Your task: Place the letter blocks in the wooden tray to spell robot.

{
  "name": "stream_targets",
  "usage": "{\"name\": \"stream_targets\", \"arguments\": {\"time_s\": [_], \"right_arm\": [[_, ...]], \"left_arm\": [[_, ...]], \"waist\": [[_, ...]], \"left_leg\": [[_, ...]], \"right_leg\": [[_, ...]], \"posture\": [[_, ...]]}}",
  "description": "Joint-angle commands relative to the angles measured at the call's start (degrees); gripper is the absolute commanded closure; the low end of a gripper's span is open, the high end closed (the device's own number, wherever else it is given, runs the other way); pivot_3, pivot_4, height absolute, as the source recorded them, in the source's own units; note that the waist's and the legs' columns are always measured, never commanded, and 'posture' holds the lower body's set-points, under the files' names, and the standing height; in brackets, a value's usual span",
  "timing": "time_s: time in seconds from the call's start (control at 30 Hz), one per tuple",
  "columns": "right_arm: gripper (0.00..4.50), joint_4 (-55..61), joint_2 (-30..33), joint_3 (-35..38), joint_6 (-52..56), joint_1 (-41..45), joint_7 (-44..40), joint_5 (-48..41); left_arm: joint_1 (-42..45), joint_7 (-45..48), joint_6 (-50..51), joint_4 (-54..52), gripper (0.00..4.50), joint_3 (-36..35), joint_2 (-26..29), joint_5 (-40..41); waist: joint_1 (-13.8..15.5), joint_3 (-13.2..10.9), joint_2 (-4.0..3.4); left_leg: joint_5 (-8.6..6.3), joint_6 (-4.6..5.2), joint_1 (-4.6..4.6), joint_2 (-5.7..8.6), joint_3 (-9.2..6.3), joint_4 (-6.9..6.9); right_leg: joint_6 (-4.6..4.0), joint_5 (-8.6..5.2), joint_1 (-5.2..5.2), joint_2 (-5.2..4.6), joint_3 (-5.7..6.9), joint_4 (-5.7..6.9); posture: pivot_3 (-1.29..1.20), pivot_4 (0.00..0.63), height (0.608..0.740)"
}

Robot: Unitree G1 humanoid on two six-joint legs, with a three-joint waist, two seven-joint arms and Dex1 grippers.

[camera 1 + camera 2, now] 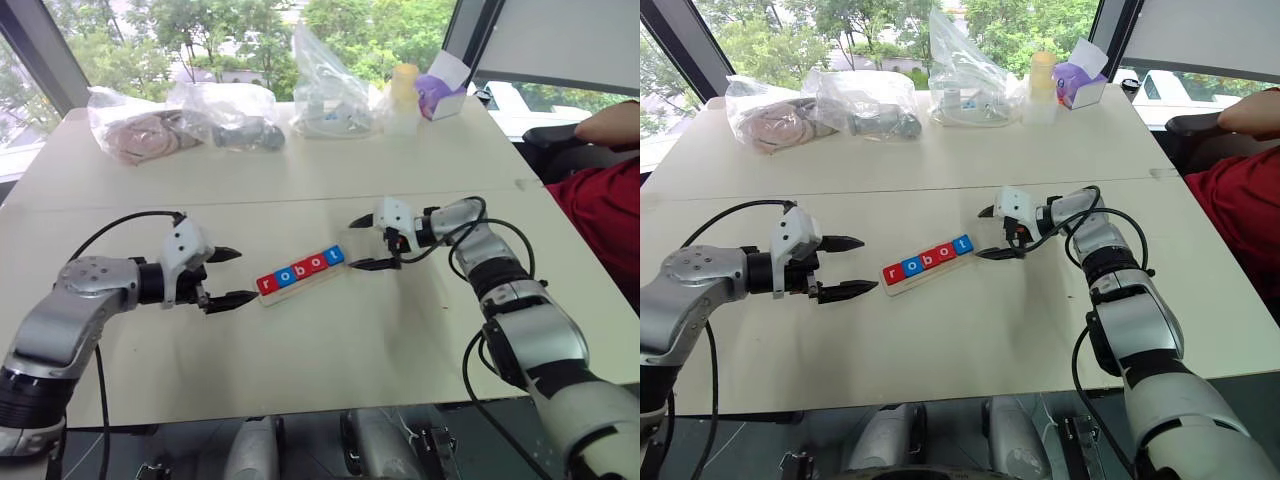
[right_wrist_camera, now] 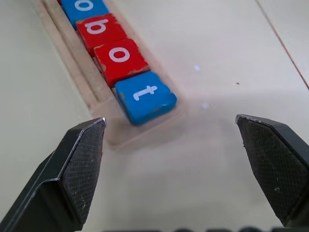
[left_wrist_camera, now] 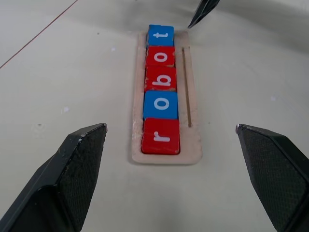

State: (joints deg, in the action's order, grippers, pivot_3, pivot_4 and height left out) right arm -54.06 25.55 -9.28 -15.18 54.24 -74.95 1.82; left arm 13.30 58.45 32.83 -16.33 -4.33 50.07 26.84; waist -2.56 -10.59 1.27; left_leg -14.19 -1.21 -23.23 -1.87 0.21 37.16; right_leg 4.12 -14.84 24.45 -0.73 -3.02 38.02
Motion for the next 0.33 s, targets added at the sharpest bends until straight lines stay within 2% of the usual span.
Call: {"name": "stream_targets", "arguments": {"time_s": [0.03,0.17,0.27,0.33], "right_arm": [[0.04,16.5,3.8,3.8,10.7,-6.3,-0.8,-5.8],[0.04,42.6,8.2,7.5,29.0,-21.1,3.5,-11.7],[0.04,61.7,10.5,12.5,43.7,-33.1,9.9,-17.0],[0.04,70.4,10.5,15.9,50.5,-39.2,15.1,-19.0]], "left_arm": [[-3.2,-0.2,1.4,-3.6,0.0,-5.4,1.7,2.4],[-10.4,-0.7,3.5,-7.1,0.0,-11.2,2.5,4.7],[-17.0,-2.4,6.0,-11.1,0.0,-16.9,1.5,6.8],[-19.4,-4.8,7.0,-12.6,0.0,-19.4,0.4,7.4]], "waist": [[0.1,0.0,-0.01],[0.3,0.0,-0.01],[0.2,0.0,-0.02],[0.2,0.0,-0.02]], "left_leg": [[0.0,0.0,0.0,0.0,-0.04,-0.01],[0.0,0.0,-0.03,-0.01,-0.29,-0.03],[0.0,0.0,-0.06,-0.01,-0.31,-0.03],[-0.01,0.0,-0.01,-0.02,-0.32,-0.02]], "right_leg": [[0.0,0.0,0.0,-0.02,0.0,0.0],[0.0,-0.01,0.01,-0.09,0.03,0.0],[-0.01,-0.02,0.03,-0.1,0.05,-0.01],[-0.08,-0.07,0.0,-0.11,0.04,0.0]], "posture": [[0.0,0.15,0.74],[0.0,0.15,0.74],[0.0,0.15,0.74],[0.0,0.15,0.74]]}}
